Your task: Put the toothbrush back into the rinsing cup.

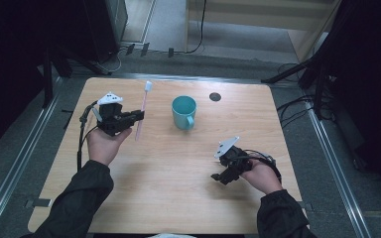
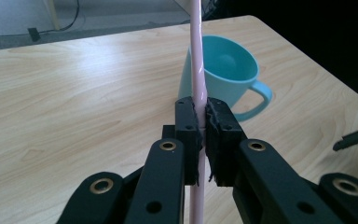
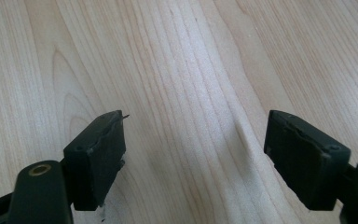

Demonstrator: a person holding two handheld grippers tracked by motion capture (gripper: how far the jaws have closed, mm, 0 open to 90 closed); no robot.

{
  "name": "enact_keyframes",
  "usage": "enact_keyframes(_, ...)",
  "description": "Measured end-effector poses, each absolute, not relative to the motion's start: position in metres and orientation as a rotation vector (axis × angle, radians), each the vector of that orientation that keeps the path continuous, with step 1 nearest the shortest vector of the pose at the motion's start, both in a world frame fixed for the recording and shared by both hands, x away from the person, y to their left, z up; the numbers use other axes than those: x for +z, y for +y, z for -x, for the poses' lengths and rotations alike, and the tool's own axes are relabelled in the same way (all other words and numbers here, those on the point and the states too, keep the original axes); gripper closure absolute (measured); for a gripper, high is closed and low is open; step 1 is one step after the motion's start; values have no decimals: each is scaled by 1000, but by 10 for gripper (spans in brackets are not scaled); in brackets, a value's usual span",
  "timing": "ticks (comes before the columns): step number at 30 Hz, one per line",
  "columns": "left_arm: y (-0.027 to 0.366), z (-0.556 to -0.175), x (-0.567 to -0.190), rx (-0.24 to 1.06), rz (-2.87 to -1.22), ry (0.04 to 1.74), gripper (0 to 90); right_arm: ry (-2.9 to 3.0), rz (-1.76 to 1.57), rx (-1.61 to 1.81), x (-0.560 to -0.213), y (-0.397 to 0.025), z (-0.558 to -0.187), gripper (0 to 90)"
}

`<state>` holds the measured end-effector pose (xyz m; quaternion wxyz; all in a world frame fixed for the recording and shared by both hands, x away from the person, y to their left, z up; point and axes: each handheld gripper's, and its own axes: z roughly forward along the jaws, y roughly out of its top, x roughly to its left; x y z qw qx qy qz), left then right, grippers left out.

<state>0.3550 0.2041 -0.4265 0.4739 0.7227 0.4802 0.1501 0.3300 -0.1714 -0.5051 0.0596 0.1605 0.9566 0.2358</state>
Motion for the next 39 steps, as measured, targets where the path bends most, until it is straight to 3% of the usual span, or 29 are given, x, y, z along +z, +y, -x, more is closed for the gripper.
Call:
enact_keyframes(15, 181, -381, -409, 371, -1771, 1154, 841, 2889, -489, 719, -505, -174, -329, 205)
enact_keyframes(21, 171, -394, -406, 313, -1781, 1154, 841, 2891, -482, 716, -504, -173, -328, 205)
enact_keyframes(39, 137, -427, -392, 341, -1796, 1129, 842, 2882, -482, 724, -504, -176, -328, 205)
